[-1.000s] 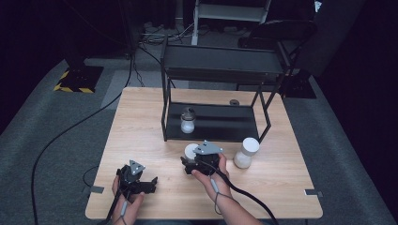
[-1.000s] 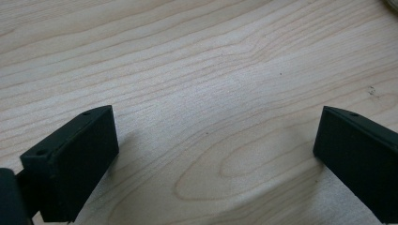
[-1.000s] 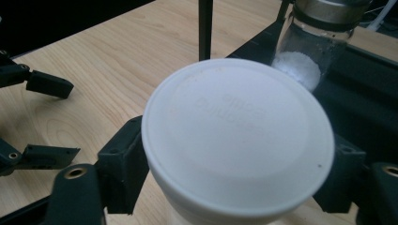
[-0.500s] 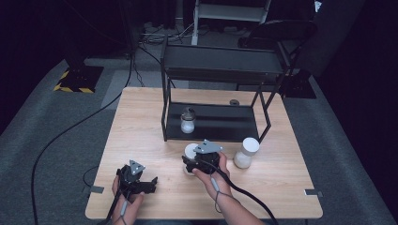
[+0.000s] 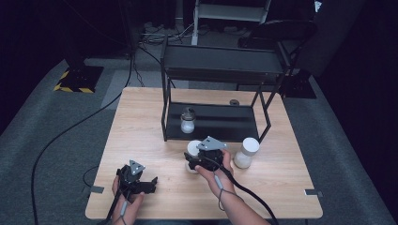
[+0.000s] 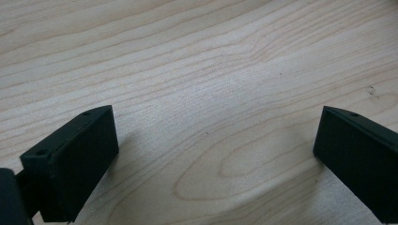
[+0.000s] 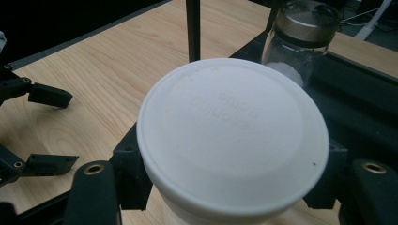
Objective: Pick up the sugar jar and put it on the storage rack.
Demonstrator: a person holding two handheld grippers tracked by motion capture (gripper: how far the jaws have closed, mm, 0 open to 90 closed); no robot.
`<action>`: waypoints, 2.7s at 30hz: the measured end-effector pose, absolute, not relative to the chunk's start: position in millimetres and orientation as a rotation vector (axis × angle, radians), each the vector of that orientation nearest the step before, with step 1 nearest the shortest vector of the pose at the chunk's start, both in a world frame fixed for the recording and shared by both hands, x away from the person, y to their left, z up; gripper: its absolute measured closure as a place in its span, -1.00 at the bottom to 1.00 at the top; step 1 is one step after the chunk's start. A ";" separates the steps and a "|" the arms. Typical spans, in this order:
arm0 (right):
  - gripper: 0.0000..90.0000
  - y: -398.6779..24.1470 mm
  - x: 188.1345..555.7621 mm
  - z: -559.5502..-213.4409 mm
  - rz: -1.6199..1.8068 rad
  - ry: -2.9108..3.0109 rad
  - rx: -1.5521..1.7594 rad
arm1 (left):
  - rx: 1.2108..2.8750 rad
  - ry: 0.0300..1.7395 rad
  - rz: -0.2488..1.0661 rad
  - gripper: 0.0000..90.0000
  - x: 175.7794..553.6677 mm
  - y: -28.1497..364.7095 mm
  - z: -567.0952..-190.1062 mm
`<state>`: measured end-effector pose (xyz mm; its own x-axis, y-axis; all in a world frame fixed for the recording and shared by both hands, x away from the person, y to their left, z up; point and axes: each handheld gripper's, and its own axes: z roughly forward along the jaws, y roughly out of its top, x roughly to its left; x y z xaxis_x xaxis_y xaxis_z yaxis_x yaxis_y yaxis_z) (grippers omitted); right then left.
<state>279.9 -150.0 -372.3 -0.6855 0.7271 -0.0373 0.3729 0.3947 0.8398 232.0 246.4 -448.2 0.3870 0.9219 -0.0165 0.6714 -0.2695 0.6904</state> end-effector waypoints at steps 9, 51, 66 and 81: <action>-0.24 -156.6 281.6 -357.8 1.213 2.238 0.948 | 2.033 1.361 0.526 -0.99 232.0 246.4 -448.2; -0.24 -184.5 299.6 -312.5 1.237 2.190 0.989 | 2.033 1.357 0.525 -0.99 232.0 247.0 -448.3; -0.24 -190.5 309.9 -305.3 1.228 2.171 0.999 | 2.032 1.357 0.525 -0.99 231.8 247.0 -448.5; -0.24 -195.8 327.2 -296.5 1.228 2.153 1.020 | 2.032 1.358 0.525 -0.99 231.8 246.9 -448.5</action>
<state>327.2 -195.8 -296.5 -0.6207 0.7836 -0.0270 0.3757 0.3274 0.8670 231.8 246.9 -448.5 0.3893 0.9210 -0.0175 0.6693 -0.2697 0.6923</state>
